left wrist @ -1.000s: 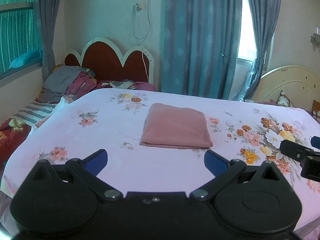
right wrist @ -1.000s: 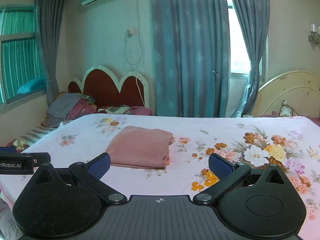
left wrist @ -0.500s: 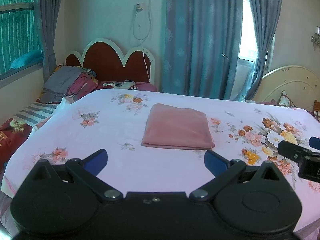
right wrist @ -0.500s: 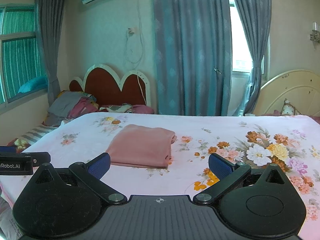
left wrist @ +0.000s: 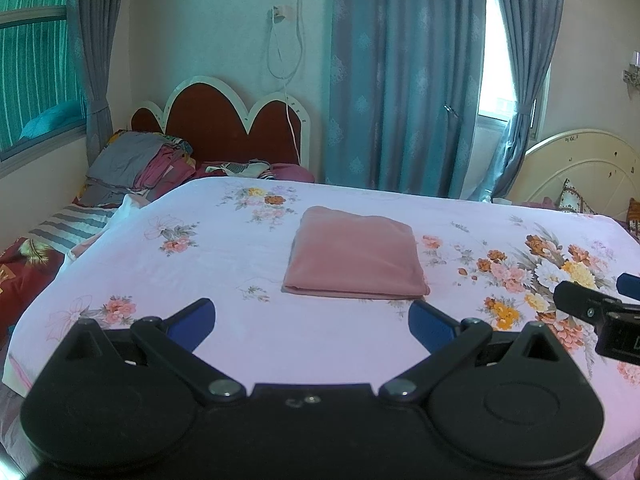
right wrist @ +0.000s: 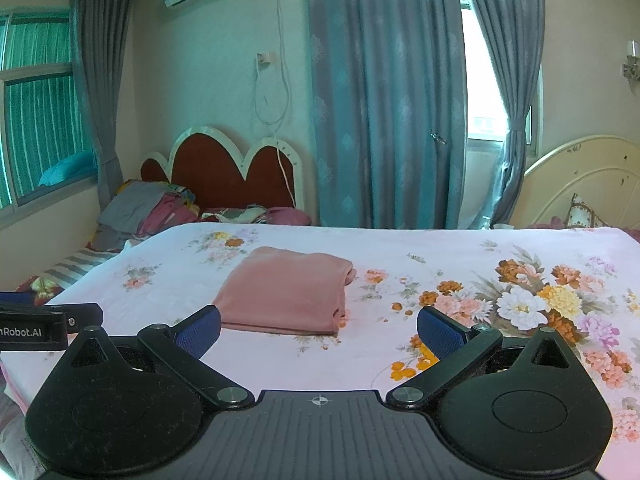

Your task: Fold small clothes

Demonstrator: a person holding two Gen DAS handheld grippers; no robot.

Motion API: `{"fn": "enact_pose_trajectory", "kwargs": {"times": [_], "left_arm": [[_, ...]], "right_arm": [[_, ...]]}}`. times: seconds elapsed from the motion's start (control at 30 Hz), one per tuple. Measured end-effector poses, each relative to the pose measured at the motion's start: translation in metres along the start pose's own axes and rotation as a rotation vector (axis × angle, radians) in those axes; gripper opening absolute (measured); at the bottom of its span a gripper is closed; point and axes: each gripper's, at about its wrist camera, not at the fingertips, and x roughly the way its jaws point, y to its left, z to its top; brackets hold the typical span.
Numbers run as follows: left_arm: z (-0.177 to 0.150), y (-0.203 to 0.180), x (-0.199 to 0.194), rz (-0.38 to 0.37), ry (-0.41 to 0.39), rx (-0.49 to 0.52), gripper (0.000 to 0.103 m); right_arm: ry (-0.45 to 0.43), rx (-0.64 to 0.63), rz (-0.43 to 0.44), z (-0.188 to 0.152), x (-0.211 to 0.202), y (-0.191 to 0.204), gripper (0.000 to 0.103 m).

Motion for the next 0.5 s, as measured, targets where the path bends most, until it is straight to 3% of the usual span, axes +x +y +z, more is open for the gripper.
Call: {"fn": "enact_pose_trajectory", "kwargs": {"times": [0.5], "left_arm": [[-0.0004,-0.0072,0.0080,-0.006,0.008,0.002,0.103]], "right_arm": [[0.007,0.003,-0.001,-0.0011,0.0048,-0.0010,0.103]]}}
